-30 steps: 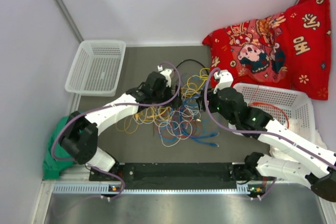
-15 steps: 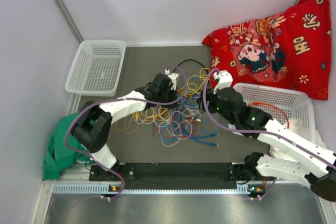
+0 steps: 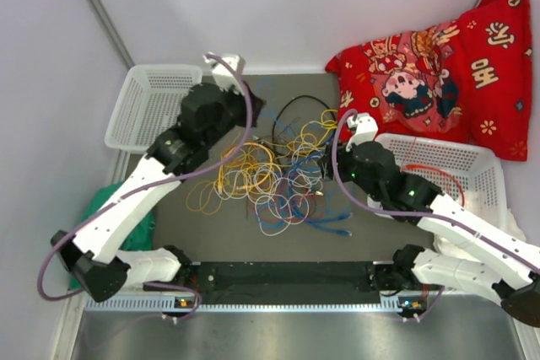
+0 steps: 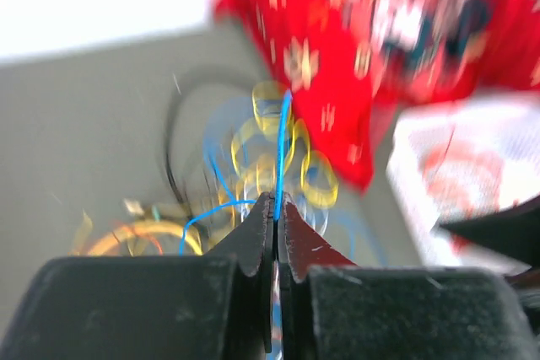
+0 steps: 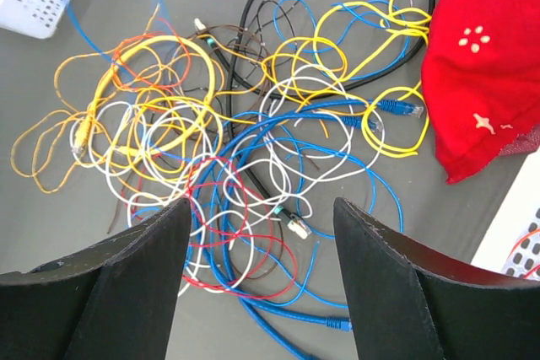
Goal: Untangle the cables
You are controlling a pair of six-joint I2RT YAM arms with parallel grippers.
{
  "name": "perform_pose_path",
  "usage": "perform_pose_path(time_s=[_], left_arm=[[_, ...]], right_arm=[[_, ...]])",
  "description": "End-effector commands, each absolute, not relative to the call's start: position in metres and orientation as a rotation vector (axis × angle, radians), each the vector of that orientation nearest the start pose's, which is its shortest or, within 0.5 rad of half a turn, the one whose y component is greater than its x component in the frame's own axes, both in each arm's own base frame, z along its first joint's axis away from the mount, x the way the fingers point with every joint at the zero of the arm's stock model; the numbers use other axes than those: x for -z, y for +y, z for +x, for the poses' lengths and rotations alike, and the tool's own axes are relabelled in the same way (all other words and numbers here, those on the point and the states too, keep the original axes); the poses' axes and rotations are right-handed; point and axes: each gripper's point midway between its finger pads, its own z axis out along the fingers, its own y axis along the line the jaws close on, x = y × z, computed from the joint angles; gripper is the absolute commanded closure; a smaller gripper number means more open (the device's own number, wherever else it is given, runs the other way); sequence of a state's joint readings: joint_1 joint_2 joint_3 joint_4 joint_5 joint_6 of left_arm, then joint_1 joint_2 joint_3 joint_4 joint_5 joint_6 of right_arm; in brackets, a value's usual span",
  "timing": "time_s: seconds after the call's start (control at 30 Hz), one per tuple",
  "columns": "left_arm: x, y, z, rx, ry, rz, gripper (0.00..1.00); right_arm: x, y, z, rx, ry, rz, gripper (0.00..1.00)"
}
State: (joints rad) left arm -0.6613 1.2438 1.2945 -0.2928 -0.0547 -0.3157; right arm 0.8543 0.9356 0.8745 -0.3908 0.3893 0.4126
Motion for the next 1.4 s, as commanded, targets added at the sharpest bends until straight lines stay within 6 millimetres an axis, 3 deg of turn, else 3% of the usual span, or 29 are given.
perform_pose_path(time_s=[0.0, 0.03, 0.07, 0.23, 0.33, 0.4, 0.53, 0.63, 0.67, 0.7, 0.73, 0.77, 0.83, 0.87, 0.93, 1.03, 1.17, 1.37], left_arm=[[-0.425, -0.220, 0.319, 0.580, 1.662, 0.141, 1.00], [-0.435, -0.219, 0.318, 0.582, 1.646, 0.131, 1.00], [-0.457, -0.216, 0.316, 0.594, 1.605, 0.116, 1.00], [-0.514, -0.193, 0.321, 0.502, 1.503, 0.053, 1.00], [-0.515, -0.178, 0.340, 0.352, 1.516, -0.010, 1.00], [-0.506, -0.157, 0.353, 0.190, 1.544, -0.077, 1.00], [-0.476, -0.138, 0.391, -0.026, 1.604, -0.166, 1.00], [-0.453, -0.109, 0.423, -0.105, 1.651, -0.272, 1.00], [-0.444, -0.079, 0.437, -0.141, 1.665, -0.347, 1.00], [-0.437, -0.067, 0.446, -0.080, 1.662, -0.448, 1.00], [-0.417, -0.055, 0.457, -0.067, 1.689, -0.498, 1.00], [-0.406, -0.025, 0.468, -0.033, 1.701, -0.564, 1.00], [-0.386, 0.001, 0.481, -0.002, 1.686, -0.702, 1.00], [-0.382, 0.026, 0.484, -0.028, 1.666, -0.758, 1.00], [-0.373, 0.046, 0.498, -0.055, 1.651, -0.798, 1.00], [-0.356, 0.094, 0.514, -0.095, 1.647, -0.878, 1.00], [-0.321, 0.112, 0.534, -0.109, 1.708, -0.891, 1.00], [-0.274, 0.098, 0.548, -0.040, 1.797, -0.853, 1.00]], right_arm=[[-0.246, 0.201, 0.241, -0.483, 1.964, -0.168, 0.32], [-0.246, 0.202, 0.240, -0.487, 1.964, -0.168, 0.32], [-0.248, 0.202, 0.239, -0.500, 1.962, -0.167, 0.32], [-0.251, 0.200, 0.234, -0.516, 1.958, -0.169, 0.33], [-0.252, 0.197, 0.232, -0.518, 1.957, -0.165, 0.33], [-0.251, 0.195, 0.231, -0.518, 1.956, -0.162, 0.33], [-0.248, 0.195, 0.231, -0.509, 1.963, -0.167, 0.33], [-0.247, 0.199, 0.234, -0.488, 1.972, -0.205, 0.32], [-0.251, 0.199, 0.236, -0.481, 1.966, -0.212, 0.32], [-0.249, 0.200, 0.236, -0.473, 1.973, -0.222, 0.32], [-0.249, 0.201, 0.237, -0.469, 1.976, -0.229, 0.32], [-0.247, 0.203, 0.239, -0.459, 1.984, -0.241, 0.32], [-0.247, 0.205, 0.241, -0.460, 1.977, -0.247, 0.32], [-0.243, 0.206, 0.241, -0.455, 1.982, -0.260, 0.32], [-0.242, 0.210, 0.243, -0.467, 1.971, -0.262, 0.32], [-0.231, 0.216, 0.246, -0.477, 1.987, -0.276, 0.33], [-0.217, 0.228, 0.246, -0.517, 2.028, -0.297, 0.33], [-0.198, 0.230, 0.246, -0.529, 2.061, -0.281, 0.33]])
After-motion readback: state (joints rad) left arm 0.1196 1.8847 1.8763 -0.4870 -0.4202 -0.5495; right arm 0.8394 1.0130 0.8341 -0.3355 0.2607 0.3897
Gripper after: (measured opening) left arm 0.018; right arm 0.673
